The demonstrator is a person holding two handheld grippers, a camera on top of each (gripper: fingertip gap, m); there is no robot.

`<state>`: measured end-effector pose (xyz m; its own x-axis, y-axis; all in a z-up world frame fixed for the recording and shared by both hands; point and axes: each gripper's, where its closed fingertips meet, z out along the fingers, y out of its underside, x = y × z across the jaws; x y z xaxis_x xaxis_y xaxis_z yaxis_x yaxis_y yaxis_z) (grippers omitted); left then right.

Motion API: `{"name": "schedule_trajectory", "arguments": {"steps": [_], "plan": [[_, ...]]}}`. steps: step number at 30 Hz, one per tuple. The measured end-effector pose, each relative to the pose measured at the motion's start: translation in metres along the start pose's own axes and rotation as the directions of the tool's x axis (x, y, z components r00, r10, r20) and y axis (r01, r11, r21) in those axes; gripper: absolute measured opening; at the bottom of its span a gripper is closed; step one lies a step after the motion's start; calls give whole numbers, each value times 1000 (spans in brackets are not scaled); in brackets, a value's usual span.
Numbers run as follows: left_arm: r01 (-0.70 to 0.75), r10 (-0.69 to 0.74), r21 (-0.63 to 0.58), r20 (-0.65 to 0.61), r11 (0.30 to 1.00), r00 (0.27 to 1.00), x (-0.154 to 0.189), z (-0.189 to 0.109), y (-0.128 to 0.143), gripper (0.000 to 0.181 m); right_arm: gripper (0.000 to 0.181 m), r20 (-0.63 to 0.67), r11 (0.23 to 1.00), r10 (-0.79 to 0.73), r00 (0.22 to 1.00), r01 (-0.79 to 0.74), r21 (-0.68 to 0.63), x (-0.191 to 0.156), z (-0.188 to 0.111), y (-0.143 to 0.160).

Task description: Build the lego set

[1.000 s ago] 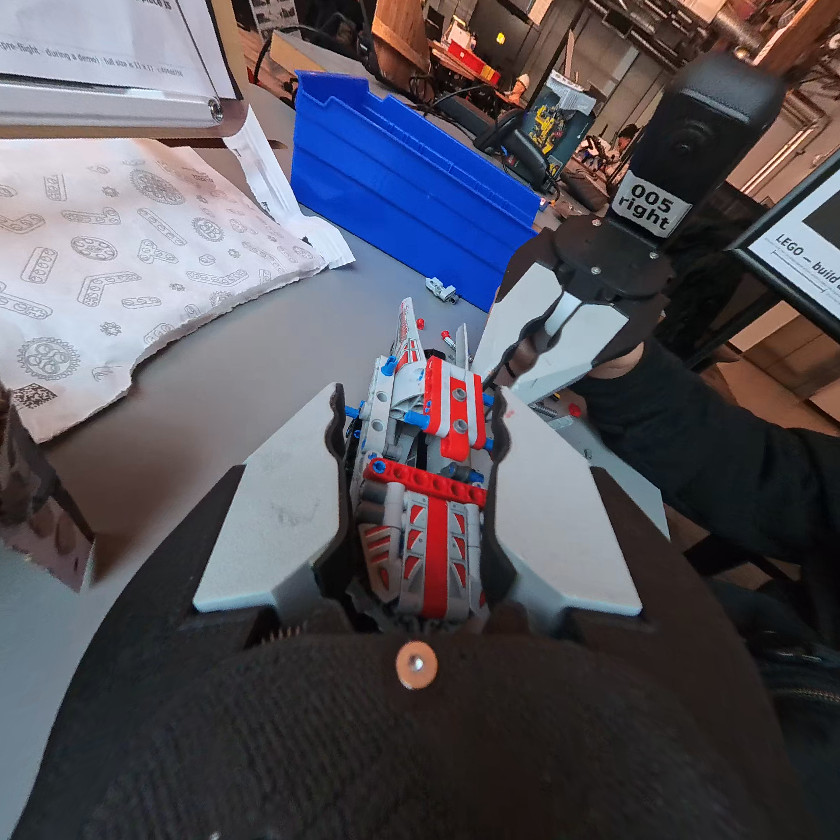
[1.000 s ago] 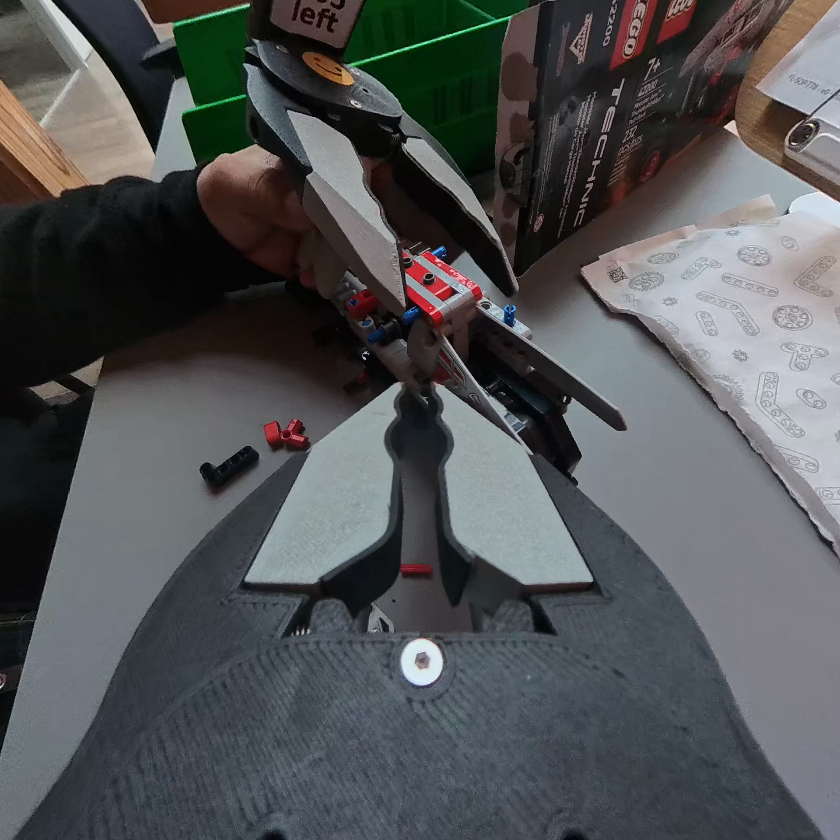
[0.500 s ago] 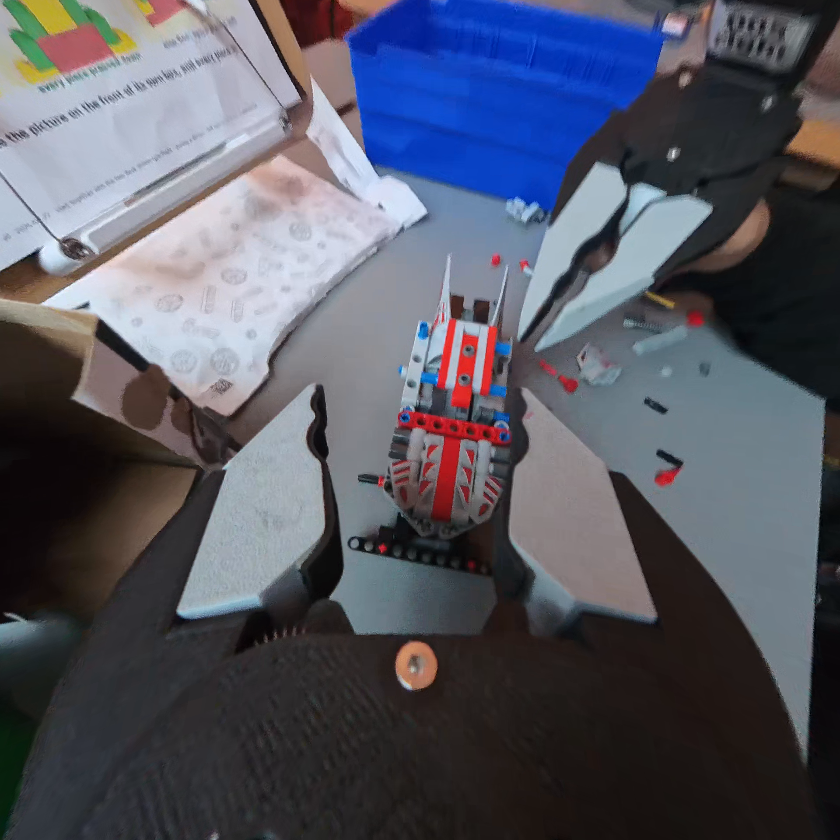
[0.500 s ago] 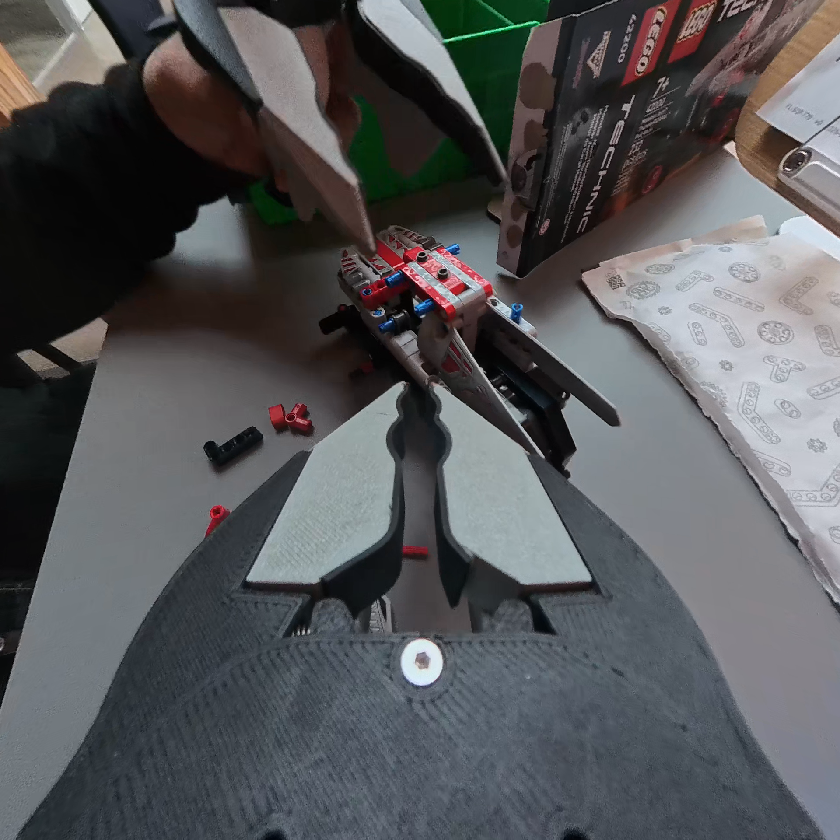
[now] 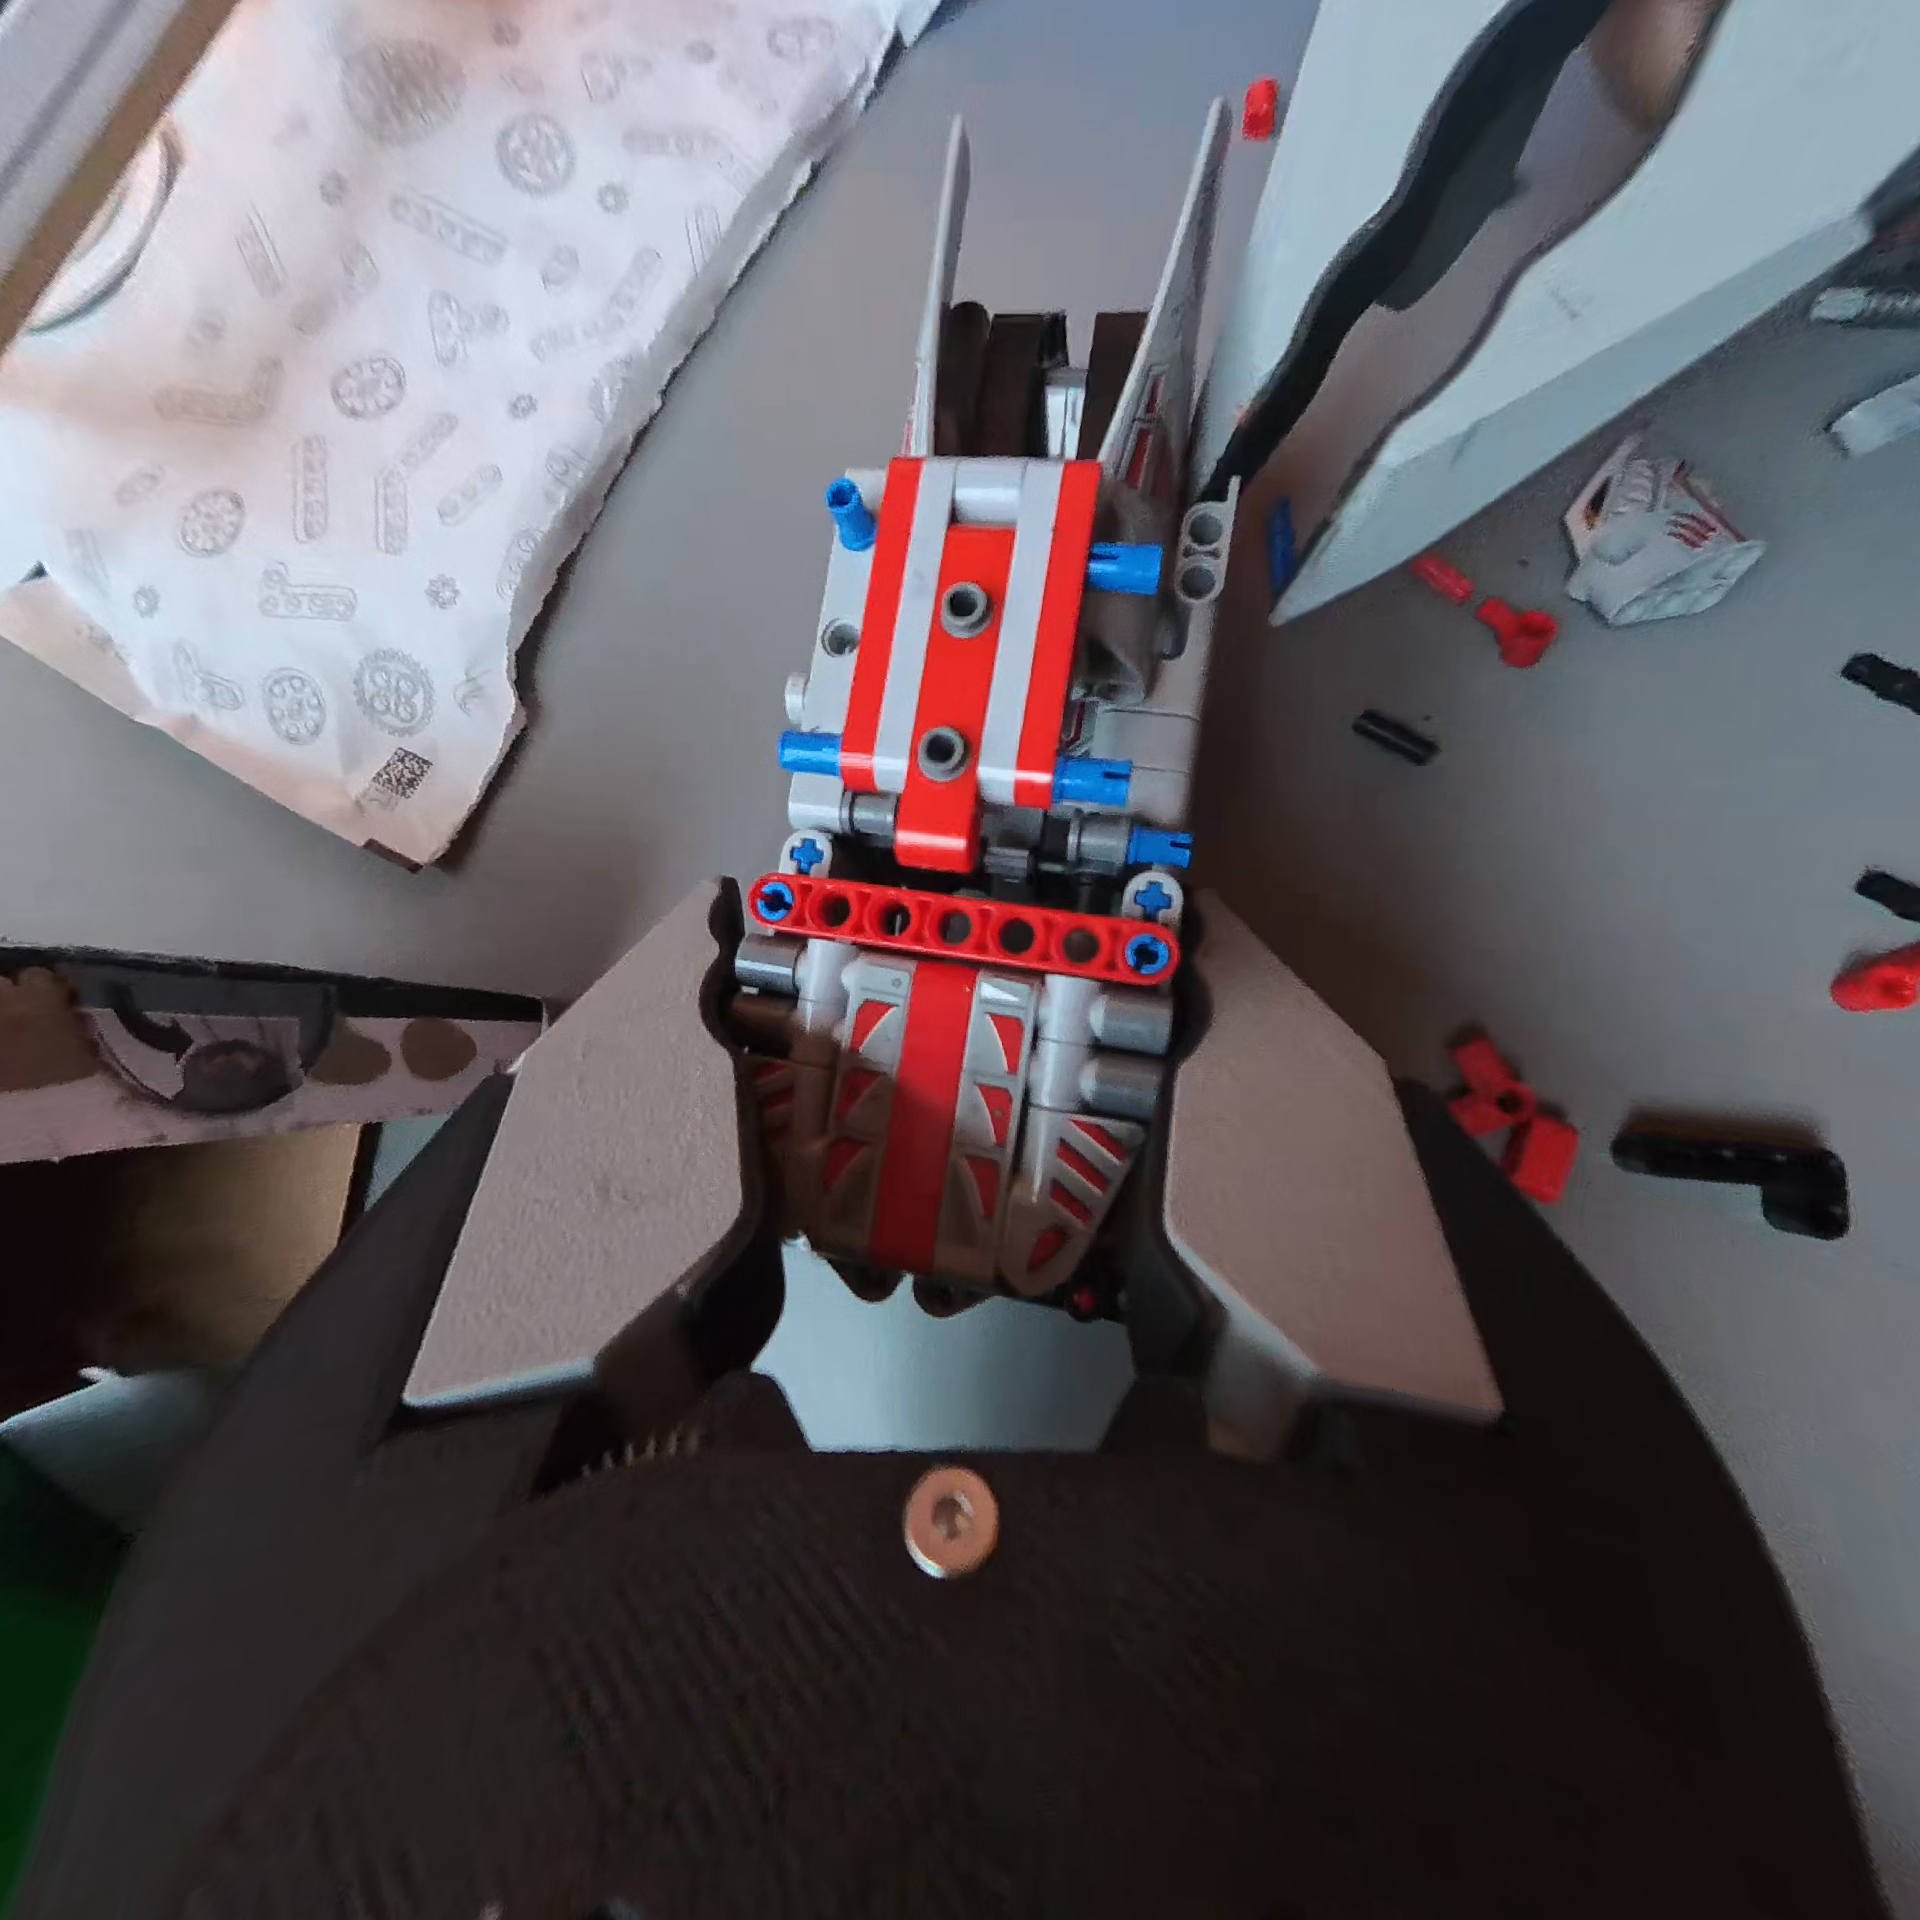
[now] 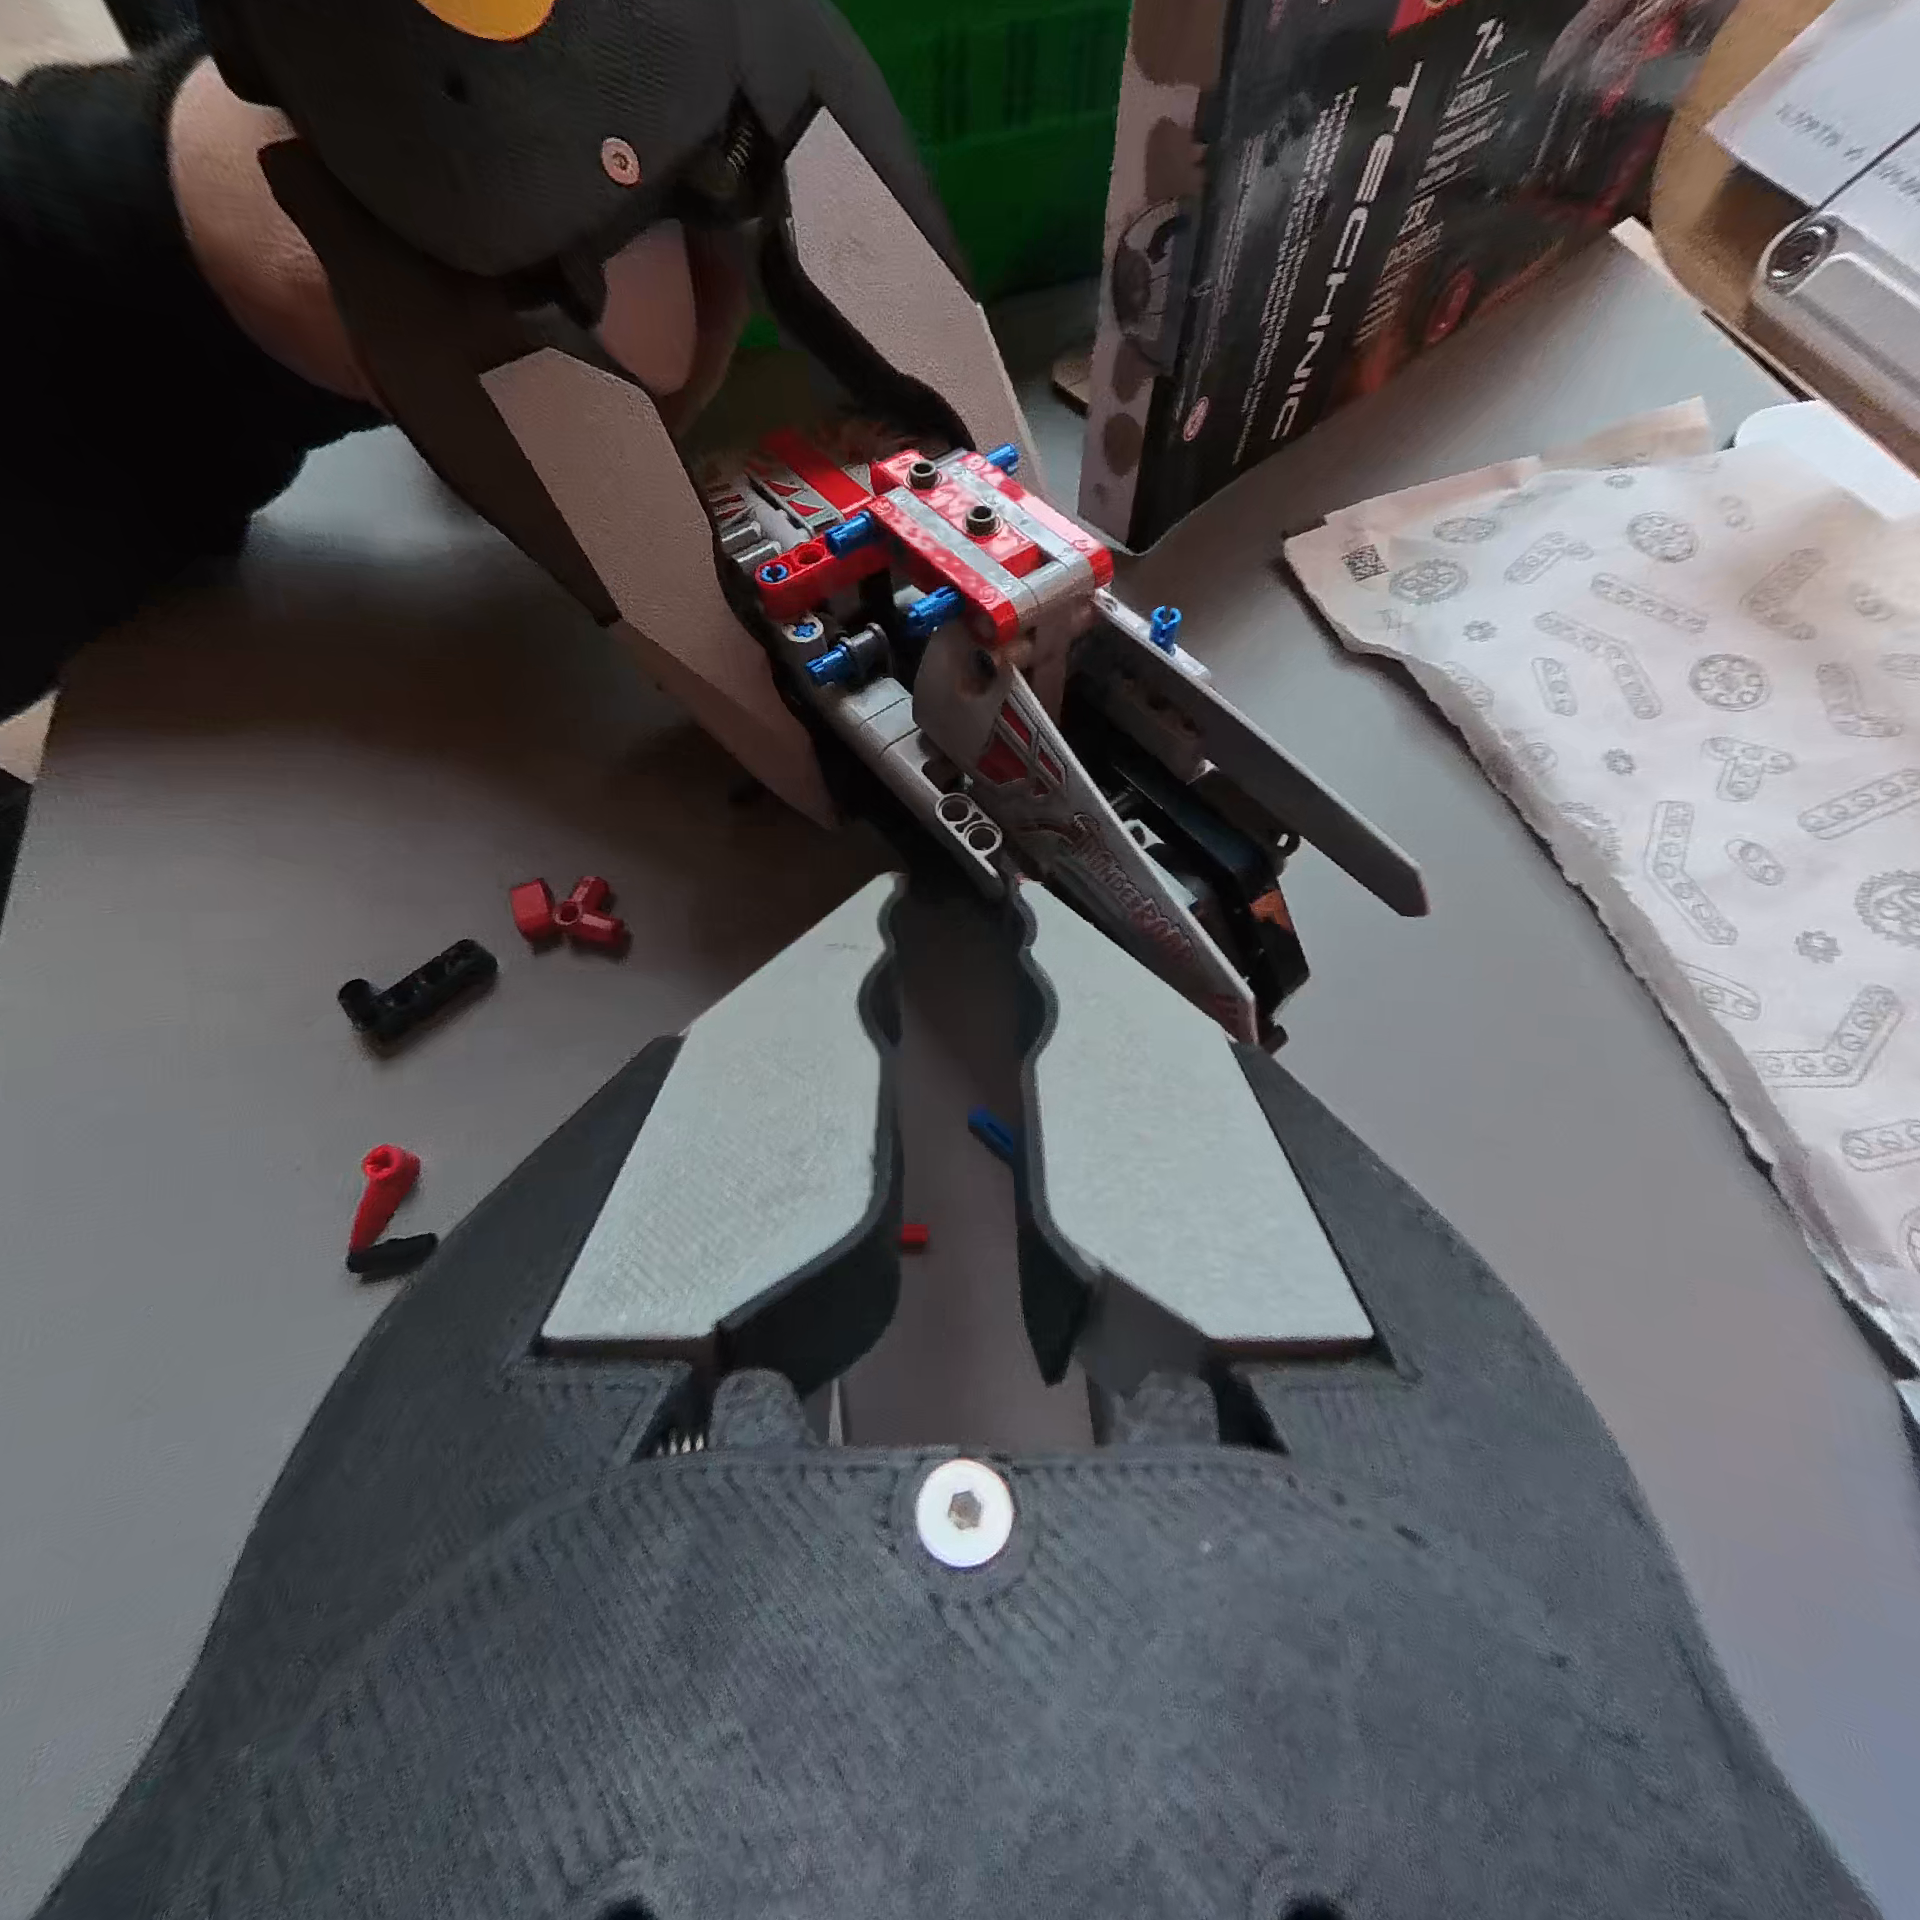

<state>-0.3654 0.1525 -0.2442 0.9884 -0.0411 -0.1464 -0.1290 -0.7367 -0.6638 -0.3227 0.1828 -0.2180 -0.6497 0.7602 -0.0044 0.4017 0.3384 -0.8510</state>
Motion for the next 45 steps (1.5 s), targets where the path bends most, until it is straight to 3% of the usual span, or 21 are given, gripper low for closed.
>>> {"name": "schedule_trajectory", "arguments": {"steps": [3,5,7,8,20,26,40,45], "plan": [[63,-60,48,-63,997,996,3,-2,-4,76,10,-7,1000,18,1000,-18,22,3,1,-1],[127,-114,89,-134,988,984,6,-4,-8,79,22,11,998,44,999,-44,41,2,3,-3],[165,-144,121,-167,979,975,5,-5,-11,80,10,39,999,24,999,-26,43,-3,4,-3],[165,-143,126,-171,978,975,5,-5,-11,80,0,47,999,9,999,-11,41,-6,4,-3],[378,-325,135,-305,916,895,4,-13,-22,78,6,44,993,60,997,-64,97,-1,-6,-14],[511,-426,142,-390,848,816,-1,-19,-26,79,5,95,996,78,992,-83,46,-9,0,-7],[607,-472,157,-491,779,732,-3,-24,-31,78,6,174,986,117,978,-135,98,-21,2,-18],[626,-478,165,-509,762,716,-6,-25,-32,79,11,147,978,137,980,-157,139,-13,-1,-23]]}}
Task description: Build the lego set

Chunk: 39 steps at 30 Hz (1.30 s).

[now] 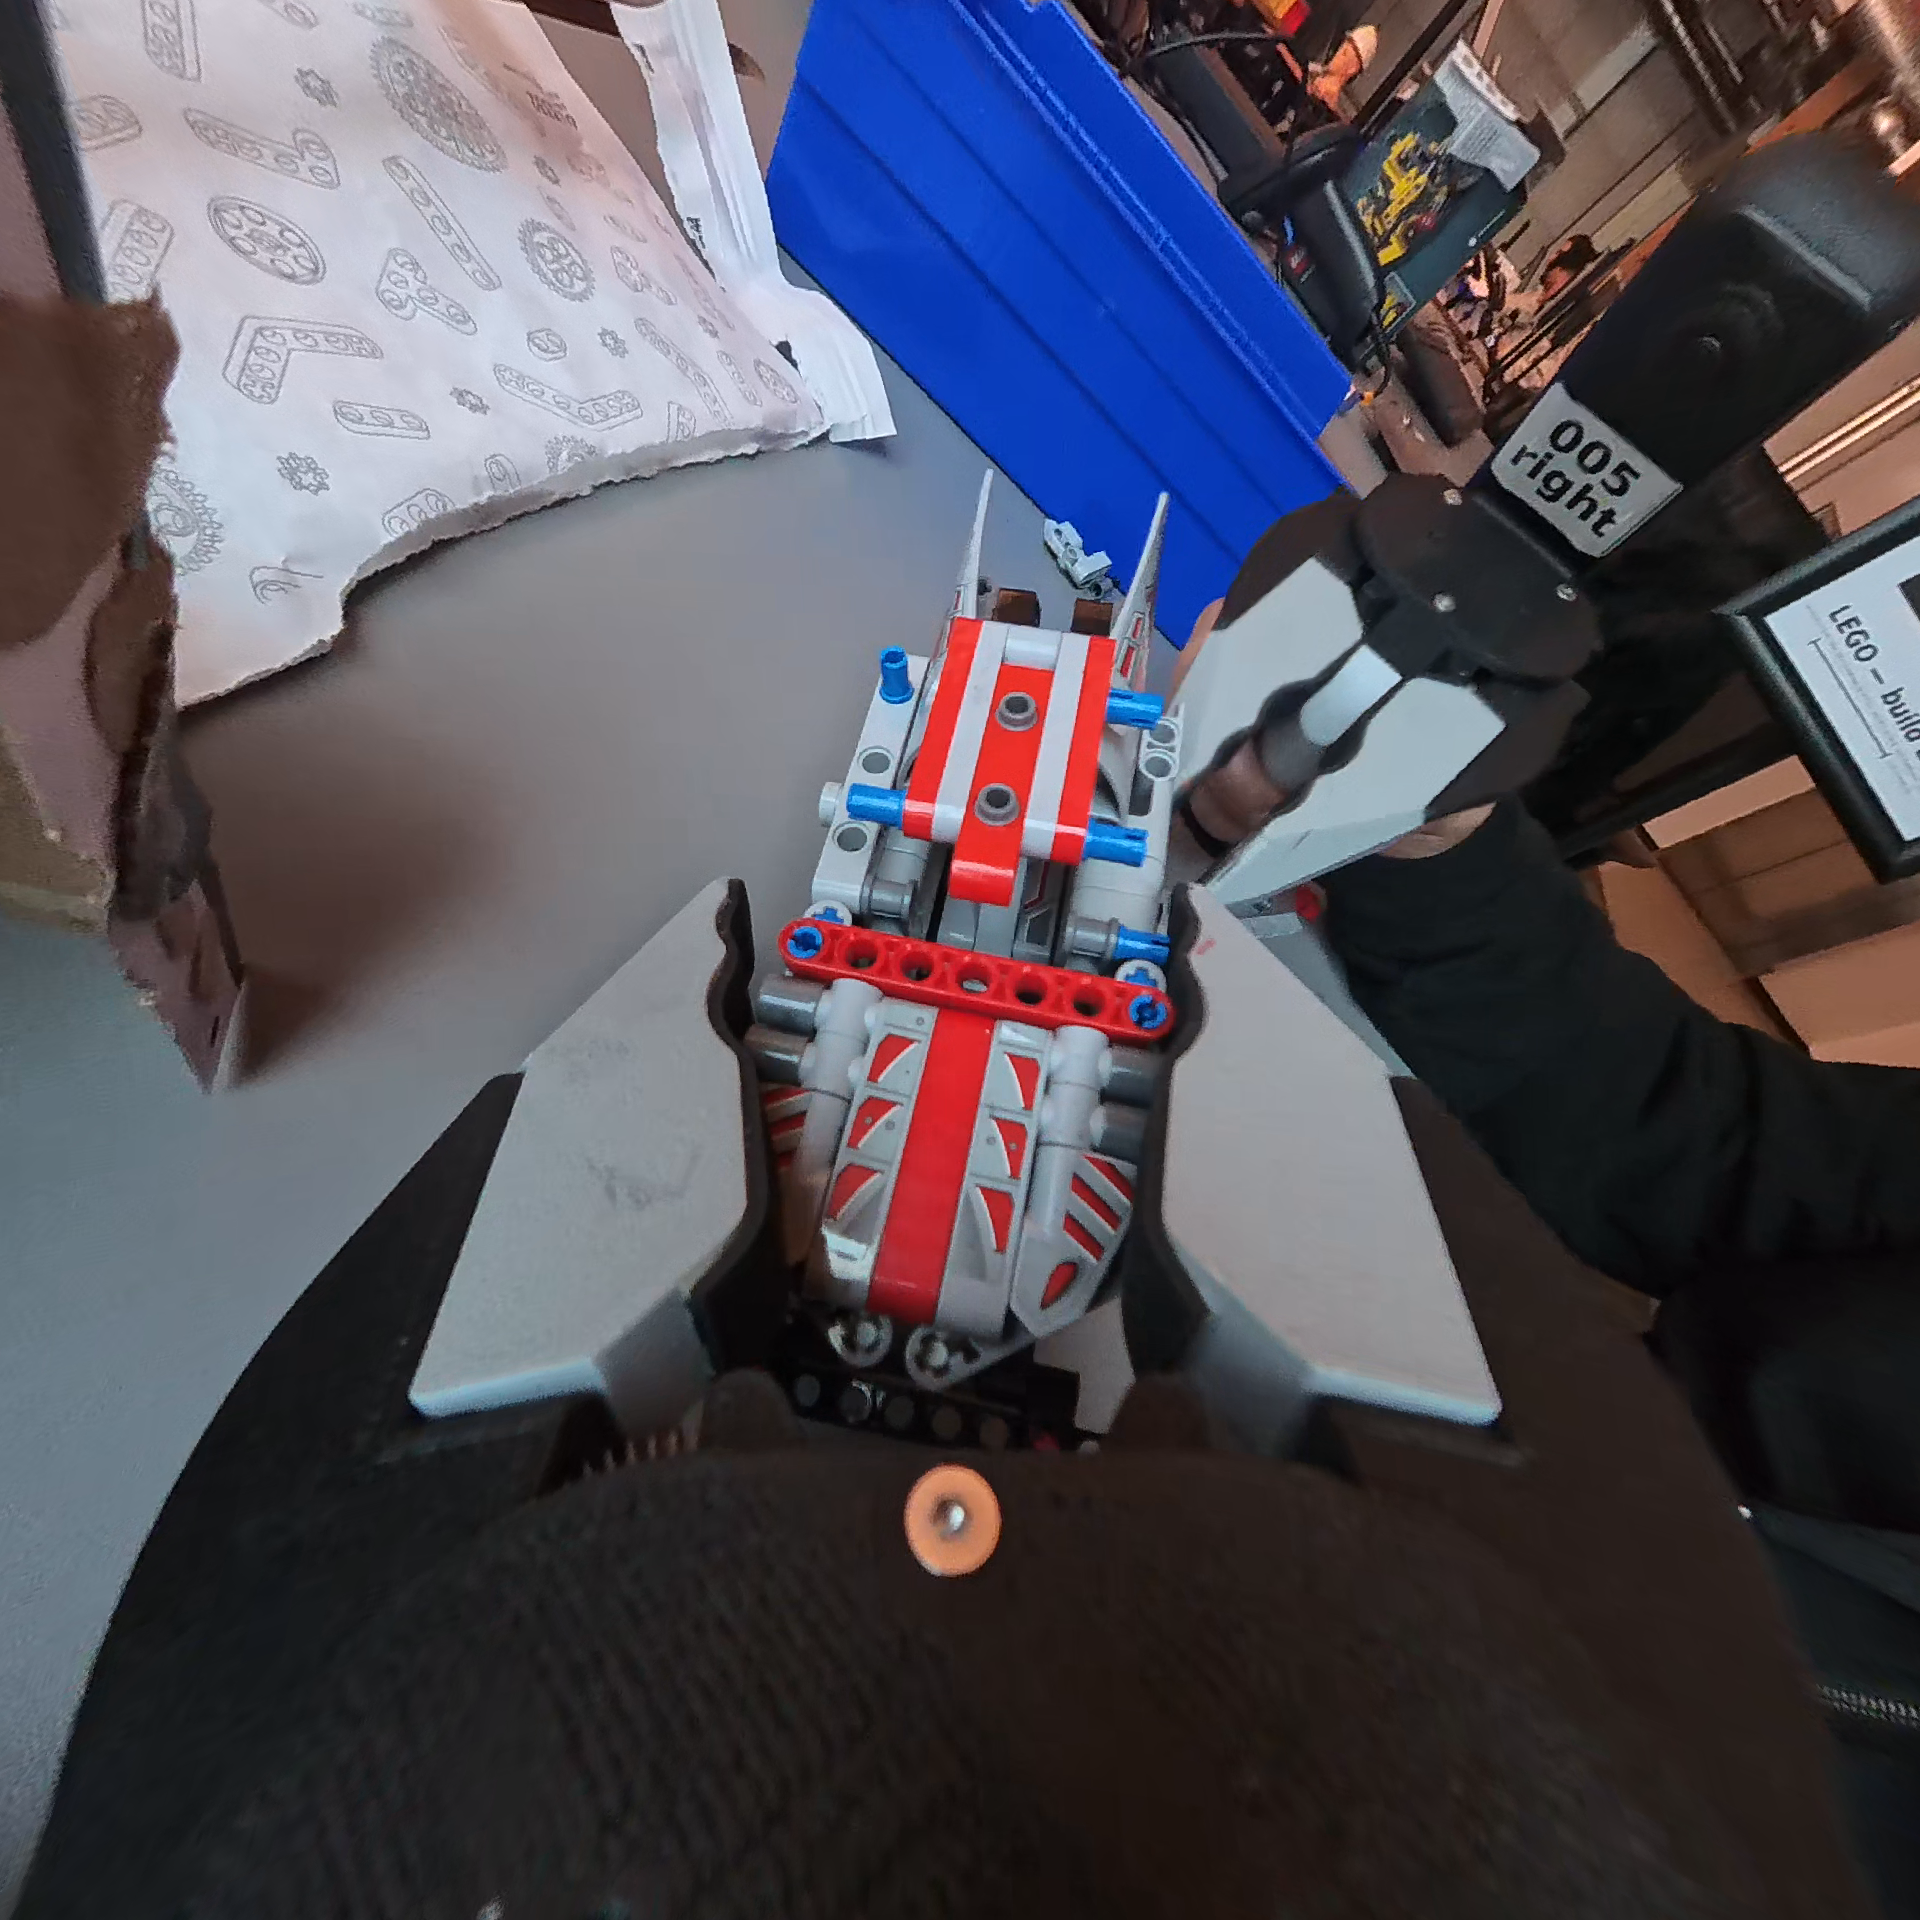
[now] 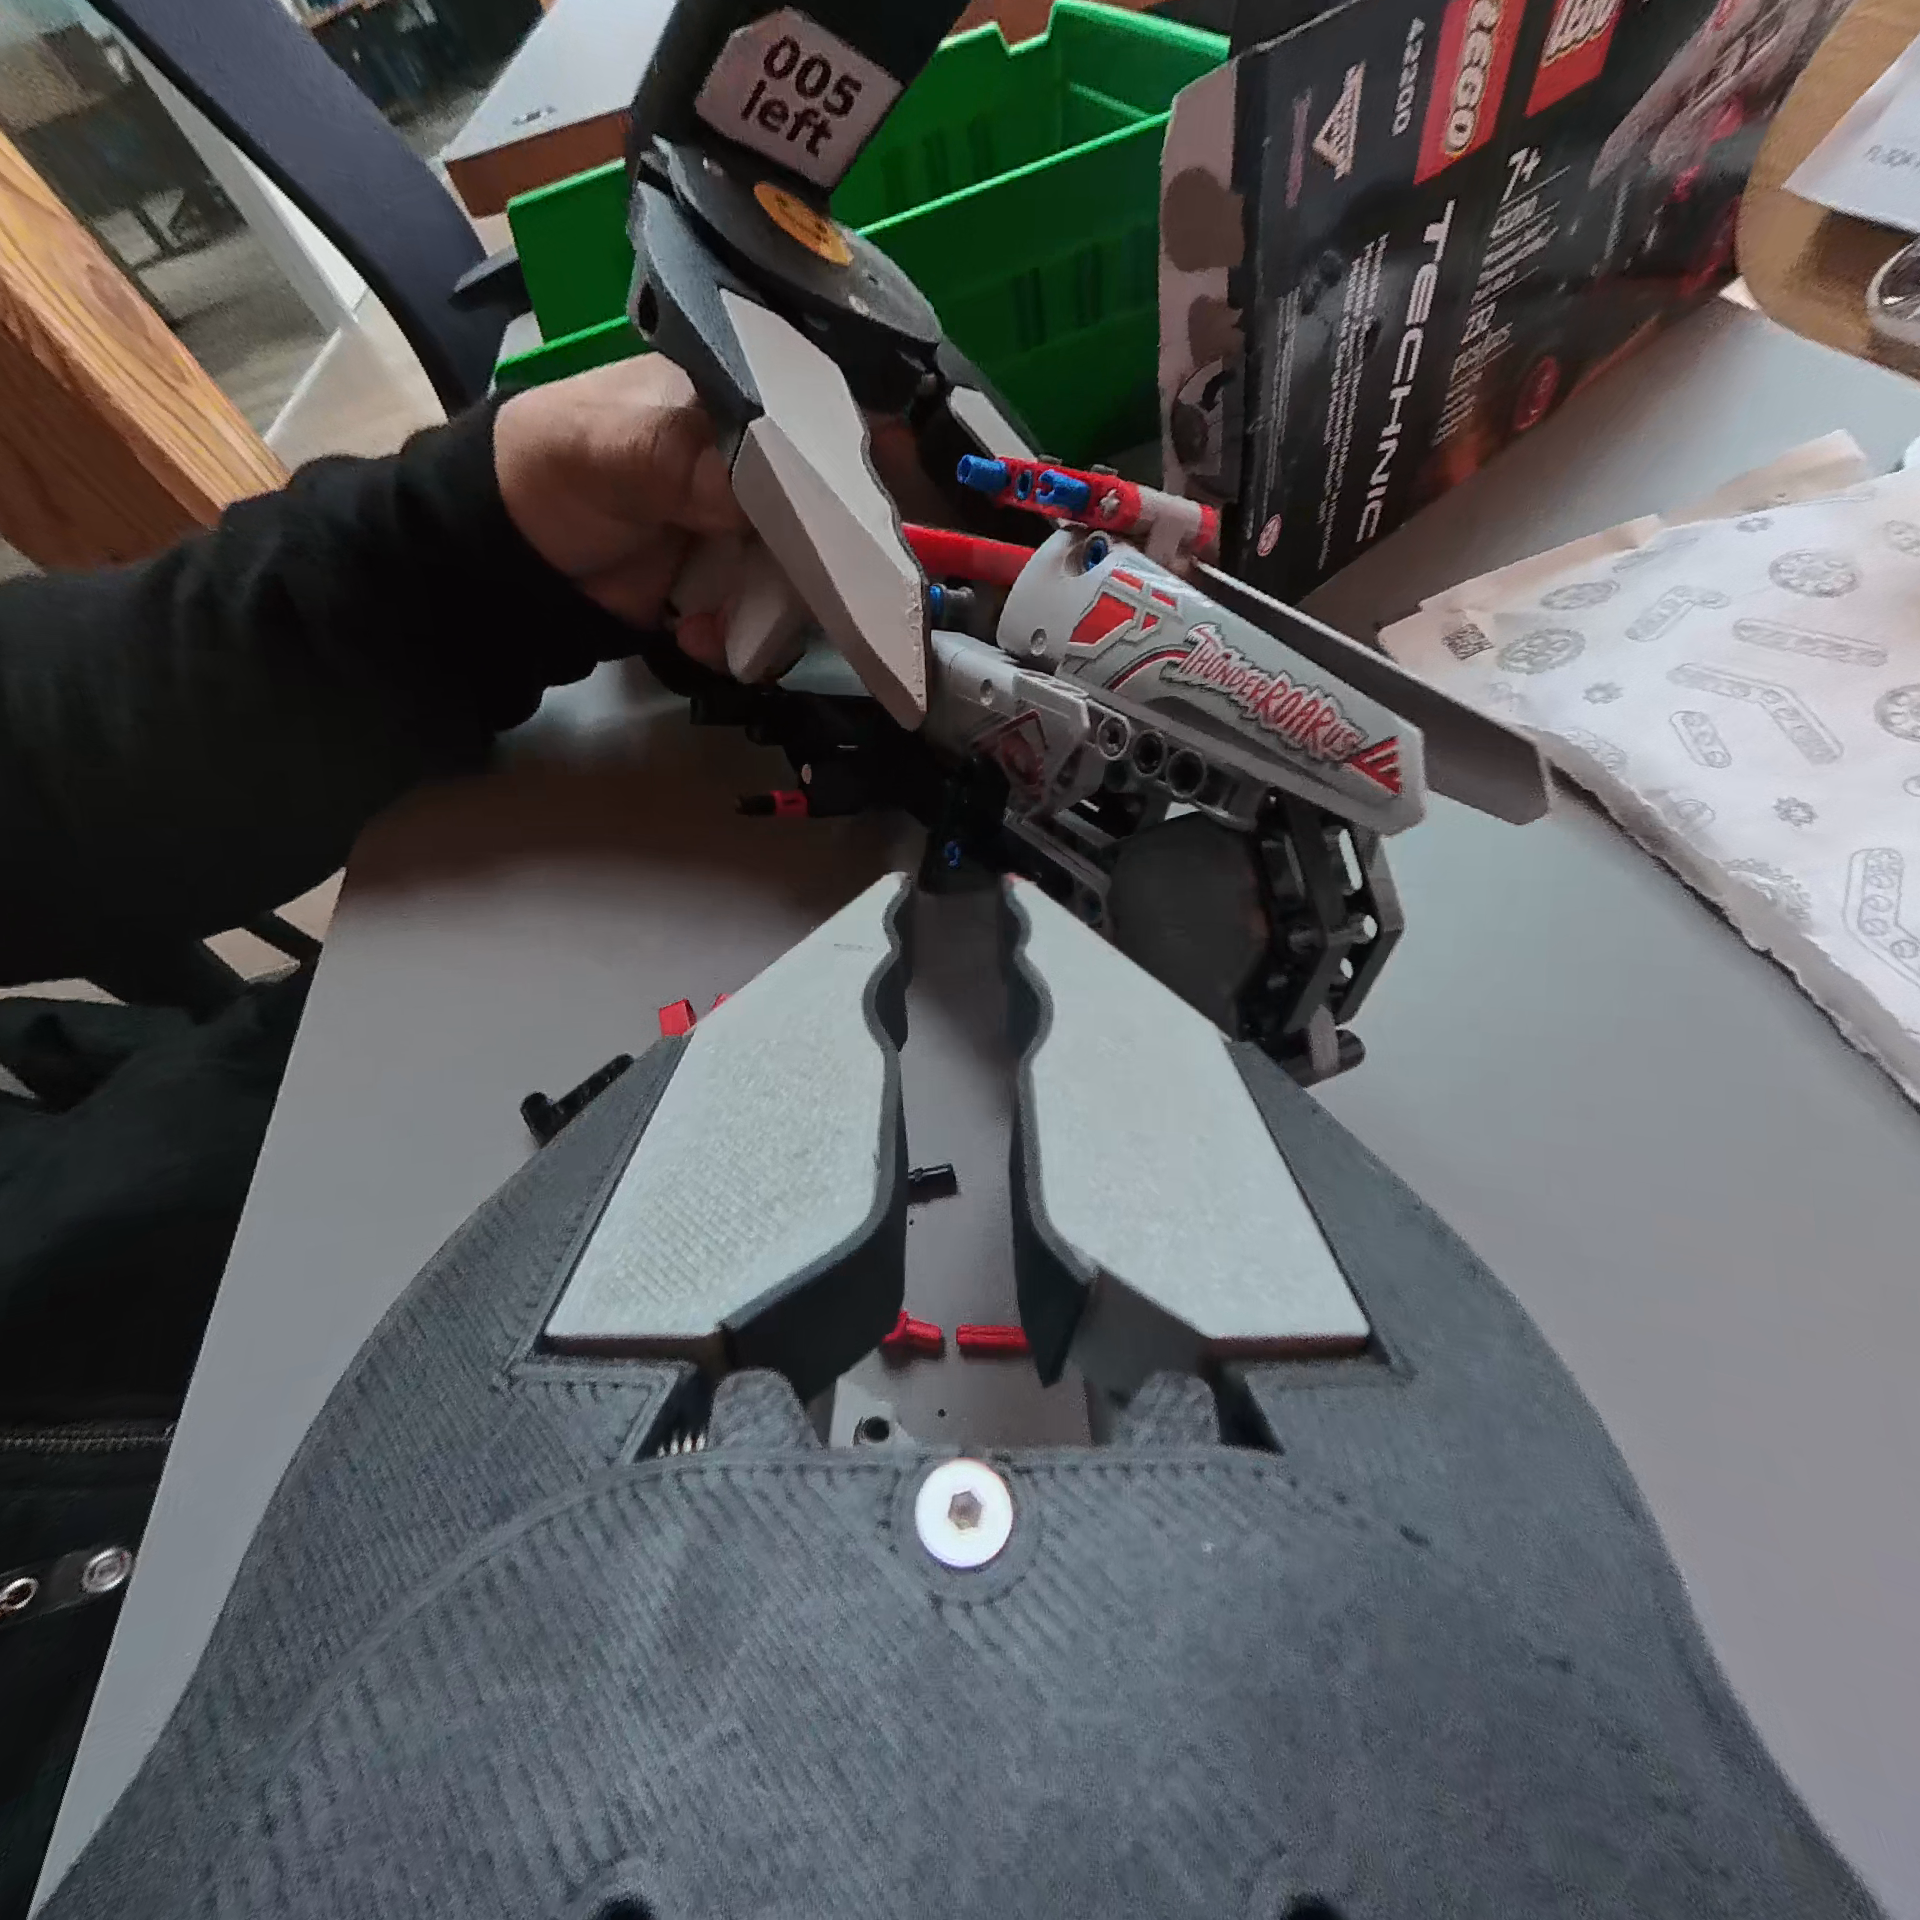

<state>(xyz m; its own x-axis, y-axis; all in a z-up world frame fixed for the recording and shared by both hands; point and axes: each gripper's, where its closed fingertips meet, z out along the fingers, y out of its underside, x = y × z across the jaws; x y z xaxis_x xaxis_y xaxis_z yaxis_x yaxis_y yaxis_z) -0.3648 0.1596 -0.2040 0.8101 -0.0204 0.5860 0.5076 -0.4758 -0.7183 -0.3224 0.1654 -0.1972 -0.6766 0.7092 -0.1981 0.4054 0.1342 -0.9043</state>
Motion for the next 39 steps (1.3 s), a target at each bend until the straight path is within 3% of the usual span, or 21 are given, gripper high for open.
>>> {"name": "schedule_trajectory", "arguments": {"steps": [10,19,21,24,27,31,34,39], "plan": [[-29,29,-8,14,1000,999,2,4,1,79,24,12,1000,22,1000,-23,10,-2,8,1],[-32,32,2,16,999,999,4,6,-1,78,8,1,1000,21,1000,-22,15,1,10,2],[1,-1,18,16,1000,1000,2,5,-3,78,7,-40,1000,-8,999,8,17,4,7,-1],[59,-59,35,16,998,998,-1,4,-5,79,15,-141,984,-178,974,175,-33,7,1,-2],[118,-119,42,25,992,993,-3,4,-7,79,17,-229,901,-433,872,419,-111,-2,4,-5],[156,-158,48,21,987,987,-3,4,-7,78,12,-333,676,-735,590,679,-288,-9,11,-9],[144,-145,26,31,989,989,1,7,-4,78,15,-345,513,-855,388,729,-452,0,15,-7],[58,-54,-23,133,998,990,-1,11,0,78,13,-260,371,-927,269,746,-553,2,21,4]]}}
